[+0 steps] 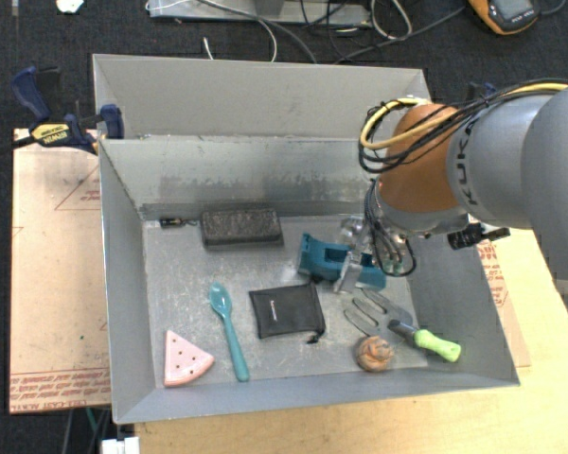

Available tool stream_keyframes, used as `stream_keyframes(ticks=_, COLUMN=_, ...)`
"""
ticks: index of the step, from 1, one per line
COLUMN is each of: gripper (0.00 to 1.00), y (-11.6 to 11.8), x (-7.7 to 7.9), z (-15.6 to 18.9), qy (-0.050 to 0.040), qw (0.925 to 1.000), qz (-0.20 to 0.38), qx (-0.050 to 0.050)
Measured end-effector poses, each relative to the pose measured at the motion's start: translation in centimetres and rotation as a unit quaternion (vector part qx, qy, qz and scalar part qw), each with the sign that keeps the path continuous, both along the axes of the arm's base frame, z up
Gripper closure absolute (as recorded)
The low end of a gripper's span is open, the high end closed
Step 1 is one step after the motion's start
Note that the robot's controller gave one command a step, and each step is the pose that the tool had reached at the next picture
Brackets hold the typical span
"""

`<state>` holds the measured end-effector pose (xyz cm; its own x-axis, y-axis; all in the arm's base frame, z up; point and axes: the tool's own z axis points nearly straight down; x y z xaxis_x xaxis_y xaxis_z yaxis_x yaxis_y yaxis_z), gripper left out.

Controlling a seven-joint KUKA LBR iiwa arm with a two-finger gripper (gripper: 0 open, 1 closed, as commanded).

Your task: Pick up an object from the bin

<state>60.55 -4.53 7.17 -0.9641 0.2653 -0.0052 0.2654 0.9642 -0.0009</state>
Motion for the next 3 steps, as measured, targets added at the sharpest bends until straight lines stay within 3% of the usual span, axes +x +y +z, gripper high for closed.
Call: stream_keyframes(ticks=3, gripper=1.0, y=-0.01, x=0.0, z=0.0, qy=0.0001, qw=1.0, qz=0.0, qx=0.0)
